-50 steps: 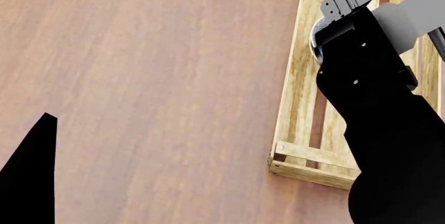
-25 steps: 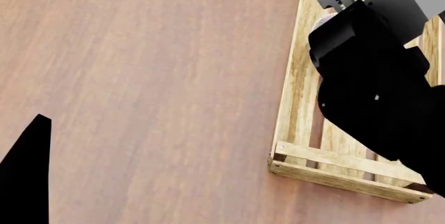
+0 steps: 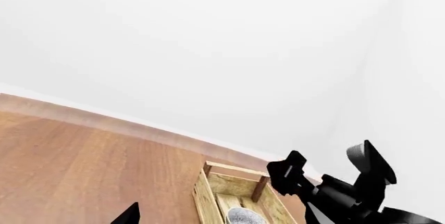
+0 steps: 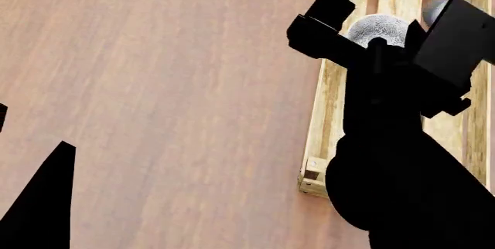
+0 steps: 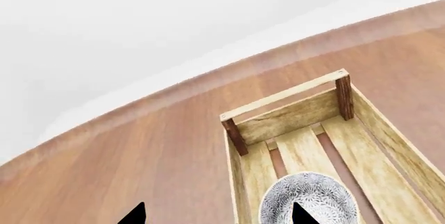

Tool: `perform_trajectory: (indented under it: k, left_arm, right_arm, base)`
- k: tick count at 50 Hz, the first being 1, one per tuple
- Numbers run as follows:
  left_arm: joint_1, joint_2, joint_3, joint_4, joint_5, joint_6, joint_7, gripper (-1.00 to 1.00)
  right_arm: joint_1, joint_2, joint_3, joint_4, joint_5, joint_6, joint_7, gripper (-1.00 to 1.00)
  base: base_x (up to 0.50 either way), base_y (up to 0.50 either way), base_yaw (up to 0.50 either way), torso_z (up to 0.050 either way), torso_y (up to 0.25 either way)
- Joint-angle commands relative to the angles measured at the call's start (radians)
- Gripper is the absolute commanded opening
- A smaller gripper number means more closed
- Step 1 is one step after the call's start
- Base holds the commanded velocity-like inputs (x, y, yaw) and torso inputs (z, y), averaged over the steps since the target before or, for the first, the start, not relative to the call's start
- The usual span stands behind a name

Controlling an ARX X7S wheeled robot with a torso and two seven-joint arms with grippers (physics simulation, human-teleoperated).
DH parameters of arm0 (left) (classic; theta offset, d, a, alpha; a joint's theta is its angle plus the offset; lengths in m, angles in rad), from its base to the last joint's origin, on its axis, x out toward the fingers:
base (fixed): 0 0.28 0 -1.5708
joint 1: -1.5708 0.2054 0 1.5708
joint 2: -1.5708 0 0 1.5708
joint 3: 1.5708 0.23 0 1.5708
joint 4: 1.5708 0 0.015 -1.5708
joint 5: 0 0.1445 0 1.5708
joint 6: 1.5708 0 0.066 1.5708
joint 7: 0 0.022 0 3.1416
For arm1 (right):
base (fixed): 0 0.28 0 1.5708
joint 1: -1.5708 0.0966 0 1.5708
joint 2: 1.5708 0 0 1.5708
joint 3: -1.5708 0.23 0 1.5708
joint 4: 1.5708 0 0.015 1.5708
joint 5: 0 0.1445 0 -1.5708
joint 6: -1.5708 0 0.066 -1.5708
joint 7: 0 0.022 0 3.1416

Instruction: Stack the right bowl on the left bowl and place them in the tray.

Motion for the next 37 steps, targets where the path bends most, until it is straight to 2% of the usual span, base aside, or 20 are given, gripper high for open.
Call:
perform_trajectory:
  k: [1, 4, 5, 14, 16, 23, 32, 37]
  left_arm:
    - [0.003, 0.010, 0.022, -0.011, 0.024, -0.004, 0.007, 1.00]
    - [0.004, 0.011, 0.026, -0.011, 0.027, -0.004, 0.008, 1.00]
    - [0.004, 0.013, 0.028, -0.017, 0.029, -0.003, 0.010, 1.00]
    - [-0.002, 0.020, 0.041, -0.035, 0.041, -0.009, 0.012, 1.00]
    - [-0.002, 0.022, 0.044, -0.040, 0.043, -0.009, 0.013, 1.00]
    - [-0.006, 0.031, 0.059, -0.064, 0.058, -0.015, 0.018, 1.00]
    - [-0.008, 0.038, 0.070, -0.085, 0.069, -0.016, 0.022, 1.00]
    - [-0.005, 0.045, 0.080, -0.101, 0.081, -0.014, 0.029, 1.00]
  right_arm:
    - [-0.134, 0.090, 0.072, -0.120, -0.691, 0.001, 0.281, 1.00]
    - [-0.144, 0.096, 0.070, -0.129, -0.810, 0.066, 0.368, 1.00]
    - [-0.131, 0.098, 0.061, -0.138, -0.894, 0.140, 0.427, 1.00]
    - [-0.196, 0.083, 0.077, -0.154, -1.119, 0.291, 0.575, 1.00]
    - [-0.217, 0.084, 0.095, -0.155, -1.132, 0.289, 0.570, 1.00]
    - [-0.344, 0.107, 0.212, -0.213, -1.269, 0.520, 0.582, 1.00]
    - [-0.501, 0.122, 0.322, -0.219, -1.372, 0.564, 0.575, 1.00]
    - [-0.534, 0.128, 0.355, -0.243, -1.403, 0.611, 0.569, 1.00]
  base:
    - [0.00, 0.00, 0.00, 0.000, 0.000]
    - [0.00, 0.00, 0.00, 0.000, 0.000]
    - [0.00, 0.00, 0.00, 0.000, 0.000]
    - [0.00, 0.00, 0.00, 0.000, 0.000]
    - [0.00, 0.00, 0.00, 0.000, 0.000]
    - [0.00, 0.00, 0.00, 0.000, 0.000]
    - [0.00, 0.00, 0.00, 0.000, 0.000]
    - [0.00, 0.00, 0.00, 0.000, 0.000]
